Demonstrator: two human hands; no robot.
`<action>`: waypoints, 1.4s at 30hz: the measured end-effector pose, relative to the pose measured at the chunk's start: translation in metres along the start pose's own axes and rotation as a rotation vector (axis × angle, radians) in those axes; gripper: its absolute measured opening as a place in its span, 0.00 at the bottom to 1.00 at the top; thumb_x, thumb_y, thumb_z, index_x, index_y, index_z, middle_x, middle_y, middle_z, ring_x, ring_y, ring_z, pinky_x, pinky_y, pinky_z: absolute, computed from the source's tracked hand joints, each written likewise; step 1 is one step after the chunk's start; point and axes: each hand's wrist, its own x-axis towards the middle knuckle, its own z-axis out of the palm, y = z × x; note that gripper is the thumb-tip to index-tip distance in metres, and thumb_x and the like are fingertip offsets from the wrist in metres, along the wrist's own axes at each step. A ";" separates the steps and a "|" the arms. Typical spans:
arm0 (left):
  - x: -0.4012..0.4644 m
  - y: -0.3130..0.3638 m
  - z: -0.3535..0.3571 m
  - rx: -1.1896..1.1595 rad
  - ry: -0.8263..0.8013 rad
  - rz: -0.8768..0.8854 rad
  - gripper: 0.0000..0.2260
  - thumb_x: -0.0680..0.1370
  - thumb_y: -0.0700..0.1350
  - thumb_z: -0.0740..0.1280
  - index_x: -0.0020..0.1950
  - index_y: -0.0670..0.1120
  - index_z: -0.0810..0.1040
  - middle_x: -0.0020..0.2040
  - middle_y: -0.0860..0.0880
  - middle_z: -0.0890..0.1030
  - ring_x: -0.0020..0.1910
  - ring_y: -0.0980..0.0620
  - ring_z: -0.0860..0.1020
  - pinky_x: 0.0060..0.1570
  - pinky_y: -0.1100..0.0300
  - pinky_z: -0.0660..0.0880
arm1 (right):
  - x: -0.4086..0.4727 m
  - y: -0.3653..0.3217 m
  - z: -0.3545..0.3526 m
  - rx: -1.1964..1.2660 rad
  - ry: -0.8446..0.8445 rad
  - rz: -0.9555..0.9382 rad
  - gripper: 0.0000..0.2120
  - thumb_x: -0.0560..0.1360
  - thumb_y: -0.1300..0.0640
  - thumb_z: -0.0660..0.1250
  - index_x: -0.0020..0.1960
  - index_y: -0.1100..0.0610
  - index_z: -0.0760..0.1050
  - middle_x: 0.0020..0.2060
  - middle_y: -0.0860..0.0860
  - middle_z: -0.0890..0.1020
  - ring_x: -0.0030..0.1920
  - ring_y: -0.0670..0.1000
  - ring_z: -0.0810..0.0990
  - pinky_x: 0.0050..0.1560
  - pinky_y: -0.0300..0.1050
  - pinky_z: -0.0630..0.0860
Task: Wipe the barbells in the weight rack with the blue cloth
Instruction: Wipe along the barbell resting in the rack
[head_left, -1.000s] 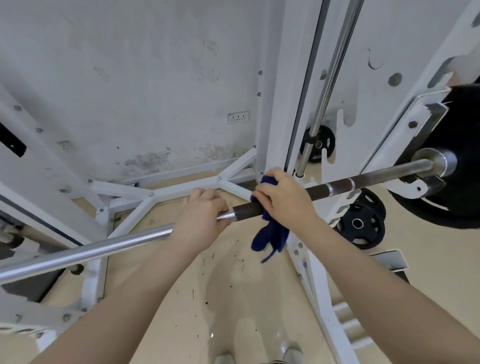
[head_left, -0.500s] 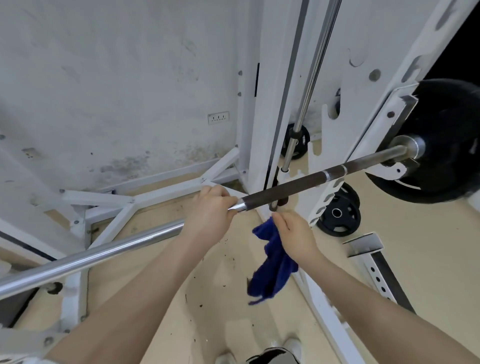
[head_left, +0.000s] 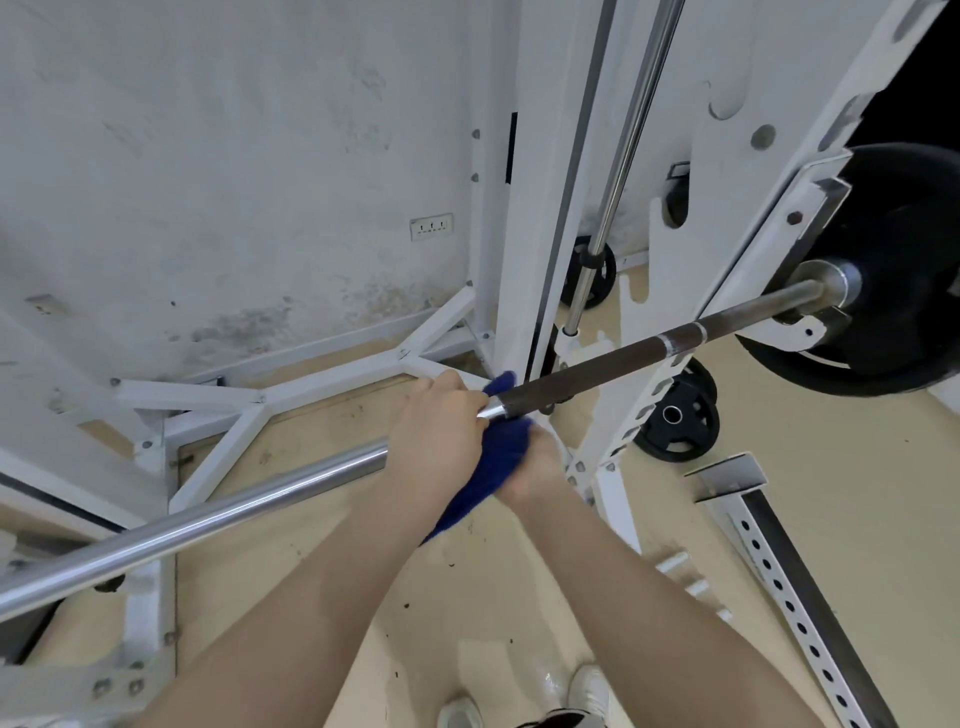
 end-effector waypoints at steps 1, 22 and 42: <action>-0.001 -0.001 0.001 0.003 0.007 0.001 0.12 0.79 0.45 0.58 0.58 0.51 0.78 0.54 0.48 0.74 0.53 0.45 0.70 0.44 0.57 0.64 | 0.005 -0.012 -0.003 -0.023 0.108 -0.102 0.17 0.82 0.54 0.51 0.36 0.57 0.67 0.19 0.51 0.75 0.27 0.49 0.74 0.29 0.39 0.71; 0.004 0.011 0.000 0.023 -0.003 -0.092 0.10 0.76 0.43 0.60 0.57 0.49 0.75 0.54 0.48 0.75 0.55 0.46 0.71 0.50 0.57 0.64 | 0.042 -0.065 -0.030 0.010 -0.041 0.036 0.12 0.81 0.54 0.51 0.44 0.55 0.70 0.43 0.56 0.77 0.42 0.55 0.75 0.41 0.47 0.74; 0.081 0.125 0.034 -0.046 0.014 0.138 0.17 0.81 0.42 0.56 0.70 0.52 0.66 0.72 0.50 0.65 0.71 0.46 0.59 0.70 0.50 0.60 | 0.068 -0.194 -0.082 0.005 -0.093 0.045 0.15 0.82 0.57 0.46 0.57 0.55 0.71 0.57 0.59 0.76 0.56 0.55 0.75 0.60 0.48 0.69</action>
